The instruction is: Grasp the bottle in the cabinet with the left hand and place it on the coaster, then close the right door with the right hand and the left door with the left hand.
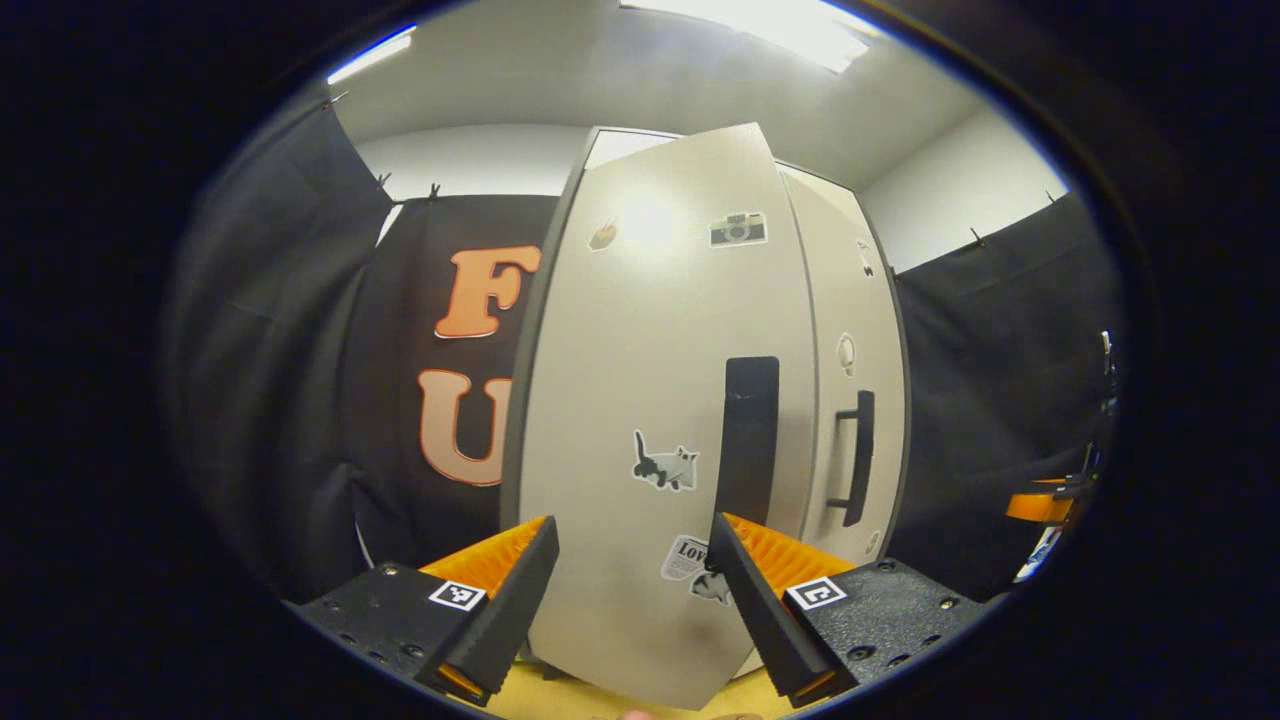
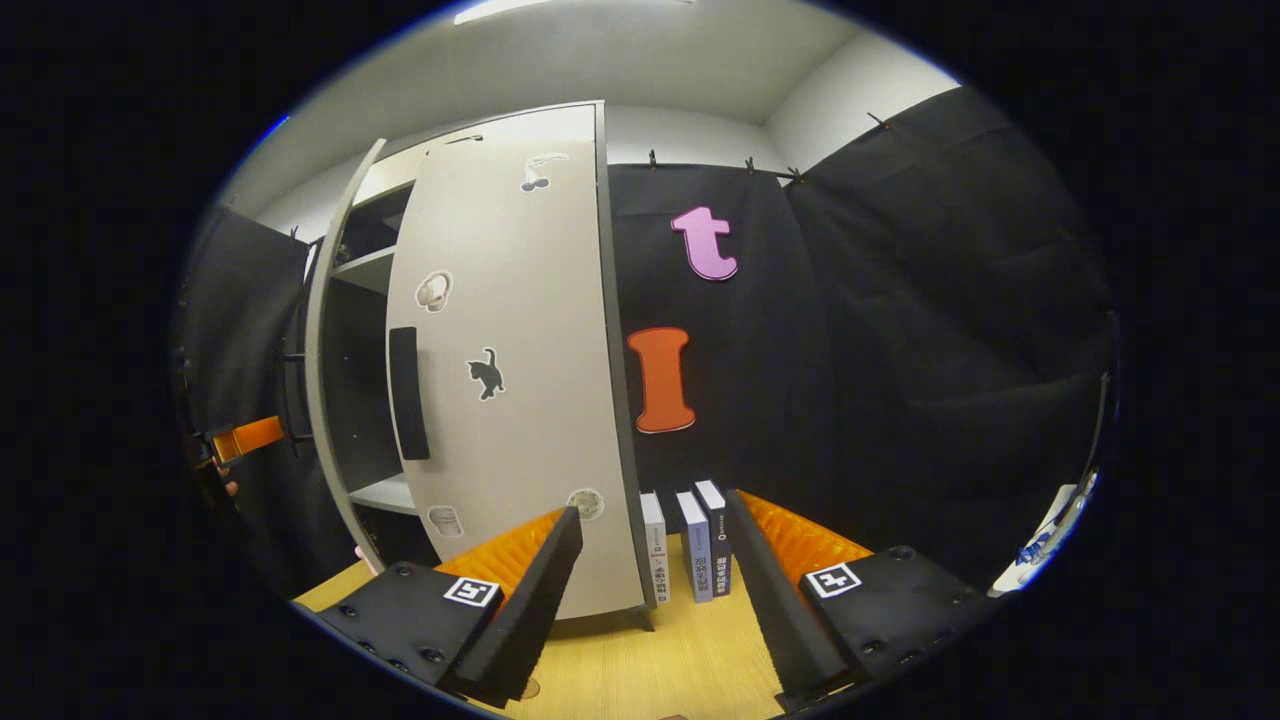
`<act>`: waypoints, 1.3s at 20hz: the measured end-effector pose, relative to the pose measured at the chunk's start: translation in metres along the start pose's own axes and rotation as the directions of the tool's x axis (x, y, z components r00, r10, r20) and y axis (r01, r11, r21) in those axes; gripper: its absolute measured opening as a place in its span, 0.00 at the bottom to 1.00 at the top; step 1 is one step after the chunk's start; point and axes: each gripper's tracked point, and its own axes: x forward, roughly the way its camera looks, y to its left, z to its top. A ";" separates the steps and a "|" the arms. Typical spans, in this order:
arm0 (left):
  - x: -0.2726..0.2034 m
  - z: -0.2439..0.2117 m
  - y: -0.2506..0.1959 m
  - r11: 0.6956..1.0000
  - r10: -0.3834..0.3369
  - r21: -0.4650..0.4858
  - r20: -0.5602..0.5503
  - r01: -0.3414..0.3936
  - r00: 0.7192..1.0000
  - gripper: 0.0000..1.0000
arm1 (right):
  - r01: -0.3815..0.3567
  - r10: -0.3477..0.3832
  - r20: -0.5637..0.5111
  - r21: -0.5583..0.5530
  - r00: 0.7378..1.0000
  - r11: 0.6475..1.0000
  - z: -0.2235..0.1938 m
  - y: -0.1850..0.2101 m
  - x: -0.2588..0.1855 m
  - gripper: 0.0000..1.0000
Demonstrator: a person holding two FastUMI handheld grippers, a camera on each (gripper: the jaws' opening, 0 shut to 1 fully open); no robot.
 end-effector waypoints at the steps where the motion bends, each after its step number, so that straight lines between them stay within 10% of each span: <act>1: 0.007 -0.003 -0.007 1.000 -0.018 -0.010 -0.002 0.018 1.000 0.96 | 0.010 -0.010 0.005 -0.001 1.000 1.000 0.002 -0.004 -0.003 0.95; 17: 0.083 -0.023 -0.032 0.998 -0.030 -0.054 -0.007 0.030 1.000 0.94 | 0.094 -0.094 0.008 0.010 0.996 0.996 0.002 -0.039 -0.020 0.95; 26: 0.014 0.020 -0.025 0.999 0.029 0.015 0.052 -0.030 0.998 0.94 | -0.013 0.013 0.002 0.018 1.000 1.000 -0.003 0.001 -0.006 0.95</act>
